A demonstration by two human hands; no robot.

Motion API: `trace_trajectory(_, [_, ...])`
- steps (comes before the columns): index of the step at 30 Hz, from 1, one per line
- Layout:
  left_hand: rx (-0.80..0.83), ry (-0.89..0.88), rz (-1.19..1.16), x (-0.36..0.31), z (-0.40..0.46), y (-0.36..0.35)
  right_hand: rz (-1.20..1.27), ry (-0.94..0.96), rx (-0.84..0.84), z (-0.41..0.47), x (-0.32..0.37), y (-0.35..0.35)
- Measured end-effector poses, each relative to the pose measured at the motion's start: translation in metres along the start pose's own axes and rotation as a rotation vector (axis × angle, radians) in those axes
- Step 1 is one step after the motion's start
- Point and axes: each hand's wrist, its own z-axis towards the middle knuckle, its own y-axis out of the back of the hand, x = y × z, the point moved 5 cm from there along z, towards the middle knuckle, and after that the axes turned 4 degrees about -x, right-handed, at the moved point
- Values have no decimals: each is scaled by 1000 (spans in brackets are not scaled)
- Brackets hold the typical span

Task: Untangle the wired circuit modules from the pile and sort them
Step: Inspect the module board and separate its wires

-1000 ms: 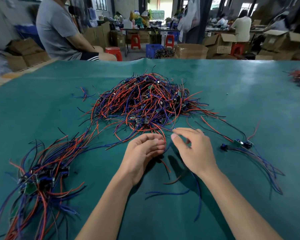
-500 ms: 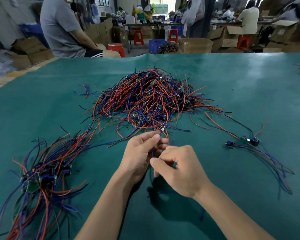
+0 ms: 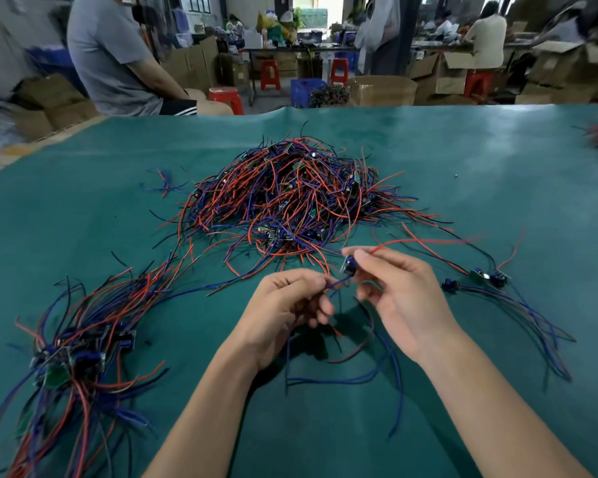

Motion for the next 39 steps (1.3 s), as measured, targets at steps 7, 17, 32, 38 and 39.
trace_trajectory(7, [-136,4,-148,2,6,7,629,-242,102,-4,19,0])
trace_trajectory(17, [16,23,-31,0,-1,-2,19,12,-207,-1,-11,4])
trace_trajectory(32, [21,-51,38,5,2,-3,-142,103,-186,-3,-12,4])
trace_trajectory(38, [2,-41,65,5,2,-3,-348,296,-293,5,11,26])
trace_trajectory(39, [-2,-40,75,6,2,-3,-347,317,-333,6,16,33])
